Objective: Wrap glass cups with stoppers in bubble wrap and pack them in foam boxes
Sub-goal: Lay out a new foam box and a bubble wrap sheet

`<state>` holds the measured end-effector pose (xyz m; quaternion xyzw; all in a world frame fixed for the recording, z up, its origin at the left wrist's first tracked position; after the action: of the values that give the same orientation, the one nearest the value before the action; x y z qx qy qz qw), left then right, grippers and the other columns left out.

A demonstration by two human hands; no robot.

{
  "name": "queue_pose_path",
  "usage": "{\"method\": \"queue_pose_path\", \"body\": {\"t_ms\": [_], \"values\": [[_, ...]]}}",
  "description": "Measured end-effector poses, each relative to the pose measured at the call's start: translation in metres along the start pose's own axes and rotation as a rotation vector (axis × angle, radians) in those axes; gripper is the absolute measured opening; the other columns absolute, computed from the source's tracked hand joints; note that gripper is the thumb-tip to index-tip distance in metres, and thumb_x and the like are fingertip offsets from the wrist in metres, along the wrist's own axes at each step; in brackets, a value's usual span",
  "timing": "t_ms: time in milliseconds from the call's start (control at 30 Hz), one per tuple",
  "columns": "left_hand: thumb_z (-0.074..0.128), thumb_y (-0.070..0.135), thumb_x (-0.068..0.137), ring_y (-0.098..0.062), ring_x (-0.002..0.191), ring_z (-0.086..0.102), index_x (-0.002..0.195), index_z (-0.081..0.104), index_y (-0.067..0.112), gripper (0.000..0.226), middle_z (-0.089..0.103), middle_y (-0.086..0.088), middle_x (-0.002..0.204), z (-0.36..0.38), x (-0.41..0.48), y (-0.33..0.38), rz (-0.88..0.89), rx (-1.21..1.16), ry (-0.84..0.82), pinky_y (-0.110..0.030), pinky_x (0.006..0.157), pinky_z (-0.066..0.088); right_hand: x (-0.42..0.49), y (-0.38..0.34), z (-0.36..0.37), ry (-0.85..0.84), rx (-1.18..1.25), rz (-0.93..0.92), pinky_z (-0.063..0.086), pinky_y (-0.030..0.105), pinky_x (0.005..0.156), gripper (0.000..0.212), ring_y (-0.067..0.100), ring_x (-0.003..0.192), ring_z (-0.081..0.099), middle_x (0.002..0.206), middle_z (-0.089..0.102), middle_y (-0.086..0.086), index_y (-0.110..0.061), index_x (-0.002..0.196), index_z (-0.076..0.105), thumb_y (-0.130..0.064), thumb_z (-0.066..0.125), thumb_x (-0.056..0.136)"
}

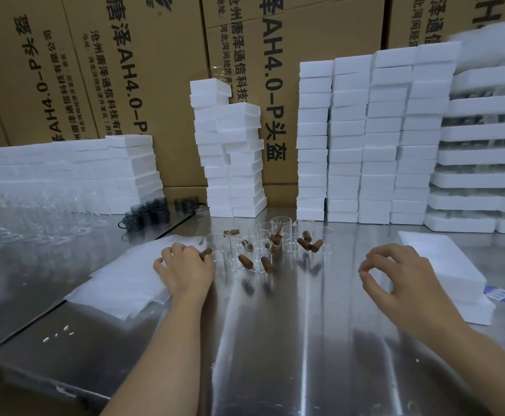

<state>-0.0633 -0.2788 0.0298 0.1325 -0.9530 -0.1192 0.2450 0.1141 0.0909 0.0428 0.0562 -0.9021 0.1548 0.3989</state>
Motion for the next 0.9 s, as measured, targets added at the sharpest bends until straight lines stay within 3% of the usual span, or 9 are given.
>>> {"method": "queue_pose_path", "body": {"t_ms": [100,200,467,567,600,667,767,900], "values": [[0.052,0.052,0.105,-0.03,0.138,0.045,0.117,0.079,0.015,0.048,0.061,-0.008,0.14,-0.001,0.001,0.003,-0.004,-0.003,-0.019,-0.05,0.116,0.032,0.001,-0.001,-0.002,0.002,0.015,0.007,0.041,0.037,0.088,0.014,0.017,0.102,0.055,0.104,0.061,-0.014,-0.031,0.087,0.073,-0.018,0.077,0.088],[0.054,0.043,0.107,-0.028,0.139,0.044,0.118,0.079,0.014,0.04,0.061,-0.006,0.144,-0.005,0.002,0.004,-0.004,-0.094,0.038,-0.048,0.111,0.033,0.001,-0.001,-0.003,0.008,0.016,0.018,0.039,0.036,0.089,0.013,0.017,0.102,0.055,0.105,0.062,-0.013,-0.03,0.087,0.073,-0.018,0.076,0.088],[0.063,0.033,0.108,-0.027,0.128,0.051,0.124,0.076,0.01,0.03,0.065,0.001,0.136,-0.034,-0.007,0.003,-0.025,-0.609,0.316,-0.045,0.097,0.042,0.003,-0.005,-0.006,0.022,0.046,0.034,0.035,0.03,0.092,0.013,0.012,0.103,0.052,0.104,0.061,-0.017,-0.031,0.088,0.073,-0.018,0.076,0.09],[0.063,0.032,0.108,0.003,0.109,0.057,0.128,0.075,0.014,0.029,0.061,0.011,0.131,-0.049,-0.029,0.027,0.01,-0.9,0.385,-0.021,0.085,0.048,0.005,-0.012,-0.006,-0.033,0.152,0.065,0.041,0.026,0.091,0.014,0.004,0.103,0.056,0.101,0.063,-0.024,-0.04,0.088,0.069,-0.027,0.069,0.095],[0.064,0.031,0.107,0.01,0.103,0.058,0.129,0.074,0.015,0.029,0.06,0.014,0.129,-0.052,-0.04,0.043,0.048,-1.014,0.369,-0.015,0.082,0.05,0.006,-0.016,-0.006,-0.05,0.247,0.104,0.043,0.022,0.088,0.015,0.003,0.103,0.06,0.1,0.066,-0.024,-0.042,0.087,0.069,-0.031,0.066,0.096],[0.067,0.029,0.106,0.006,0.102,0.062,0.129,0.075,0.018,0.027,0.06,0.02,0.126,-0.058,-0.064,0.083,0.175,-1.173,0.278,-0.019,0.083,0.057,0.008,-0.024,-0.006,-0.08,0.467,0.19,0.049,0.019,0.08,0.016,0.003,0.099,0.067,0.102,0.071,-0.023,-0.043,0.089,0.074,-0.034,0.065,0.099],[0.068,0.033,0.106,-0.004,0.097,0.067,0.13,0.076,0.021,0.028,0.059,0.026,0.125,-0.061,-0.101,0.138,0.422,-1.191,0.167,-0.02,0.079,0.058,0.007,-0.032,-0.003,-0.105,0.704,0.272,0.056,0.03,0.078,0.018,0.009,0.094,0.072,0.104,0.075,-0.017,-0.041,0.105,0.078,-0.038,0.06,0.104],[0.066,0.036,0.107,-0.005,0.091,0.069,0.131,0.075,0.027,0.027,0.056,0.032,0.127,-0.052,-0.137,0.183,0.595,-1.155,0.073,-0.035,0.079,0.061,0.01,-0.028,-0.008,-0.036,0.842,0.356,0.059,0.027,0.07,0.028,0.011,0.097,0.073,0.107,0.076,-0.014,-0.036,0.12,0.075,-0.044,0.052,0.105]]}}
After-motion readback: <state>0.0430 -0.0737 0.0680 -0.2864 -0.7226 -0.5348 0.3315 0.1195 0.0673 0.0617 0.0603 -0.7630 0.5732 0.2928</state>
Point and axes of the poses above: each hand's wrist, its own x-axis towards the middle knuckle, its own z-axis out of the palm, y = z × x, the point moved 4 cm from there along x, towards the middle knuckle
